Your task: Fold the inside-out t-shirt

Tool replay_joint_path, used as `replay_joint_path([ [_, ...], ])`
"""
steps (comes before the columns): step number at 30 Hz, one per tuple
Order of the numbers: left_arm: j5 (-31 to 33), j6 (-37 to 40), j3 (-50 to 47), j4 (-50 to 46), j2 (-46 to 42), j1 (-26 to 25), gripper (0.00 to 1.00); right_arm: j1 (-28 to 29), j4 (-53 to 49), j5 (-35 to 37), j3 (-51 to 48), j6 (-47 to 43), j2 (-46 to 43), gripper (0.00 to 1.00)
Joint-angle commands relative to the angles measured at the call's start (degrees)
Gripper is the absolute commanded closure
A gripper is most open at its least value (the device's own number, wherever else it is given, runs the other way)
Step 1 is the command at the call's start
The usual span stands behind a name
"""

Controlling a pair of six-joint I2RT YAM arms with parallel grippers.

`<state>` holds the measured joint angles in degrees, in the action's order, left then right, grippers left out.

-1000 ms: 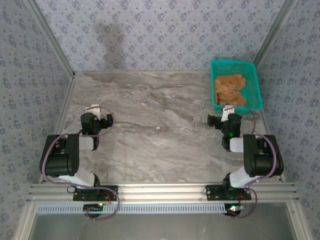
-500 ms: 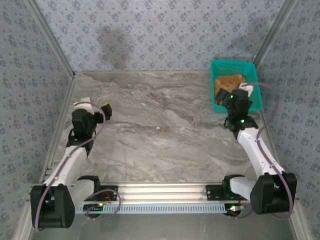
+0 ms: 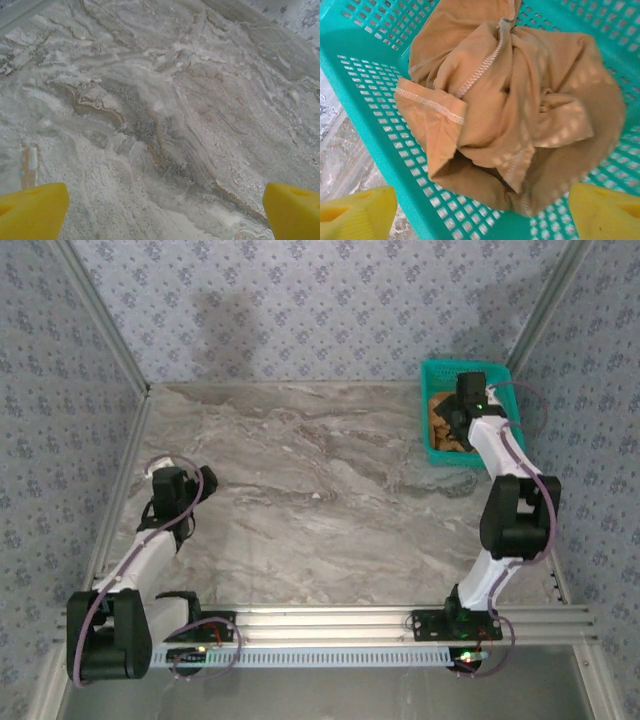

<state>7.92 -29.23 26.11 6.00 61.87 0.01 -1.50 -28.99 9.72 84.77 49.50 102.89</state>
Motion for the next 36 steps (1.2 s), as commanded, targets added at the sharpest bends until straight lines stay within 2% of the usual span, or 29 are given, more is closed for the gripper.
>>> replay_joint_path([
  [1,-0.83,-1.37,2.56,-1.08,1.44,0.24,0.0,-0.66,-5.17,-4.6,6.16,7.28,6.16,0.13],
  [4,-0.37,-1.53,3.59,-2.25,2.7,0.25,0.01,-0.83,-6.86,-3.7,11.08,10.62,11.08,0.14],
  [7,-0.45,-1.53,4.06,-2.57,2.99,0.29,0.01,-0.63,-7.5,-2.83,15.0,12.67,15.4,0.19],
  [9,-0.42,-1.51,4.04,-2.65,2.69,0.35,0.01,-0.46,-7.21,-2.07,16.72,13.07,17.55,0.29],
  [11,1.11,-1.94,3.97,-3.49,2.07,0.4,0.0,-0.35,-6.02,-1.94,17.61,13.41,19.03,0.5],
  [14,8.26,-5.37,3.46,-5.94,0.85,0.5,0.0,-0.48,-5.75,-4.29,18.14,12.84,19.61,0.98],
  [15,10.07,-6.56,2.92,-6.03,0.63,0.73,0.0,-0.48,-5.72,-4.03,18.08,12.38,18.91,1.0],
  [20,7.67,-8.1,0.37,-0.59,1.88,1.59,0.01,2.25,-3.32,1.83,12.91,9.63,8.66,1.0],
  [23,8.74,-10.98,1.19,-2.21,3.23,1.71,0.01,5.76,-2.08,7.68,9.51,5.93,0.41,1.0],
  [29,7.06,-10.93,3.32,-4.24,5.93,1.84,0.01,11.42,2.18,19.14,4.27,-0.18,-13.71,1.0],
  [32,5.44,-10.94,4.4,-4.82,7.61,1.92,0.01,13.67,2.94,22.27,6.09,-3.08,-17.98,1.0],
  [36,3.51,-8.75,7.17,-7.47,9.55,1.95,0.0,17.7,2.76,25.2,13.34,-8.71,-21.25,1.0],
])
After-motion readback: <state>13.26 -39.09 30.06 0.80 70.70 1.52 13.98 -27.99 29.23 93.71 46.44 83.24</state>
